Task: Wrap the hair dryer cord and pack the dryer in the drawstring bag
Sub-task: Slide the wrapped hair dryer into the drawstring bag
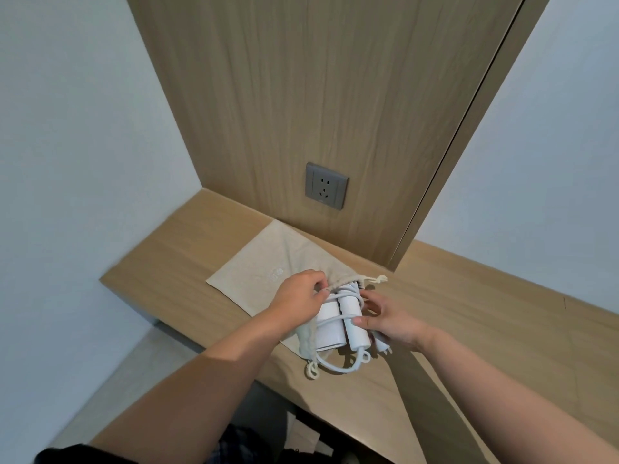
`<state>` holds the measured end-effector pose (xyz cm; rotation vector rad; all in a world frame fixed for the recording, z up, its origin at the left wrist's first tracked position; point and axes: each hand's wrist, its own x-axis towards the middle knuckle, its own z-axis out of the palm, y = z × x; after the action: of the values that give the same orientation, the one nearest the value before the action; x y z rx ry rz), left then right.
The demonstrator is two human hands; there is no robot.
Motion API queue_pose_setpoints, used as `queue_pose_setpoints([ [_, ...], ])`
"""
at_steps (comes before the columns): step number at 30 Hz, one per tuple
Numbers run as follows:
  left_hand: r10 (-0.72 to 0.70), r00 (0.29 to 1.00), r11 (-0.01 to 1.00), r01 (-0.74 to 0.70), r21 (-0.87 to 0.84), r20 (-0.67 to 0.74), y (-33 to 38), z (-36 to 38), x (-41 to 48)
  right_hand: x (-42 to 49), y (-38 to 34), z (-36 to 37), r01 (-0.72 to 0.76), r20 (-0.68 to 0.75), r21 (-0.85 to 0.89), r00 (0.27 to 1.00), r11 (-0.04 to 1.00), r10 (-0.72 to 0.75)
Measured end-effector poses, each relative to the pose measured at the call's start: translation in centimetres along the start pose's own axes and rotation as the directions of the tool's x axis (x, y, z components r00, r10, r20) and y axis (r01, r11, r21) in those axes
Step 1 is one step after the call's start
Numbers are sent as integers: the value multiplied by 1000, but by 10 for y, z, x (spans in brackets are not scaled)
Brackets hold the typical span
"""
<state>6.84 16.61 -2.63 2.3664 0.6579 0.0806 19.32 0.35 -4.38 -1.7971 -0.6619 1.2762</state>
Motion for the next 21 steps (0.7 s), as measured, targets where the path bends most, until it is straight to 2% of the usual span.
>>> queue_pose_setpoints([
  [4, 84, 996, 994, -81, -71, 33, 10, 5, 1, 4, -2, 1, 53, -99, -120, 993, 991, -65],
  [7, 78, 995, 996, -74, -53, 68, 16, 8, 2, 11, -5, 7, 57, -297, -84, 952, 995, -80],
  [9, 63, 995, 998, -62, -16, 76, 14, 7, 1, 16, -3, 10, 29, -427, -17, 904, 999, -34],
  [11, 41, 997, 999, -42, 8, 60, 11, 5, -1, 15, 0, 10, -17, -386, 195, 918, 981, 93],
  [13, 7, 999, 1000, -7, -3, 48, 9, 6, -5, 10, 6, 7, -38, -200, 530, 965, 847, 169],
  [14, -7, 999, 1000, 8, -14, 54, 10, 7, -6, 7, 8, 4, -46, -125, 637, 979, 769, 163],
  [16, -23, 995, 999, 27, -42, 93, 13, 12, -9, 2, 12, 1, -41, -72, 696, 989, 716, 126],
  [18, 13, 992, 1000, -11, -18, 123, 15, 17, -10, 0, 14, 3, -21, -95, 684, 989, 729, 117],
  [21, 72, 976, 994, -88, 69, 206, 15, 23, -12, 2, 16, 7, -24, -161, 675, 971, 738, 178],
])
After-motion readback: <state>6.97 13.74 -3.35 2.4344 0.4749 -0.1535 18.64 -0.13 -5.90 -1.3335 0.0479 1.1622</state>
